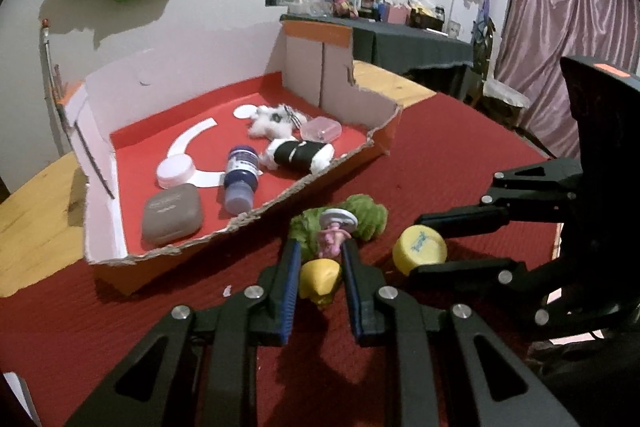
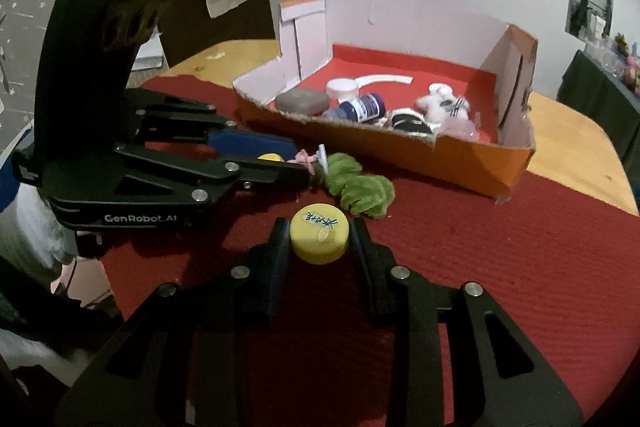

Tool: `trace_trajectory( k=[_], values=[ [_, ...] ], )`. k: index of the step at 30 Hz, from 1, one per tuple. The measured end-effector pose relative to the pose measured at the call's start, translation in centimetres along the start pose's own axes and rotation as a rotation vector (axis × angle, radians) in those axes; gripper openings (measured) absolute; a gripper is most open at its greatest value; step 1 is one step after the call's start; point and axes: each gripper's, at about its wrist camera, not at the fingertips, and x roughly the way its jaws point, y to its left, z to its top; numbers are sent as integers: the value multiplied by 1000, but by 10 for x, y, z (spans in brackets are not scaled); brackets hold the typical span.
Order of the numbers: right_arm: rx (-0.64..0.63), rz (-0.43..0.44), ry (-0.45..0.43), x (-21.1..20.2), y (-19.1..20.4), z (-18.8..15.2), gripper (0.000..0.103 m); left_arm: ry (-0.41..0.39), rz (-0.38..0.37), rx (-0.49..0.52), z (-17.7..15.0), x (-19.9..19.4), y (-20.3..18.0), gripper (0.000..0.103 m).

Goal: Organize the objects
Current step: 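Grasp the yellow toy figure with the left gripper while the right grasps the yellow lid, then carry the yellow figure and yellow lid into the cardboard box with both grippers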

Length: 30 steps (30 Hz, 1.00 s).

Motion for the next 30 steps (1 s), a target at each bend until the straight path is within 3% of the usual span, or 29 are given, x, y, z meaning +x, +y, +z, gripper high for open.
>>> trace_trajectory(
  k=[30],
  values=[
    [-28,-15,-38,-23,7,9,29,-53,33,-43,2,-30,2,22]
  ],
)
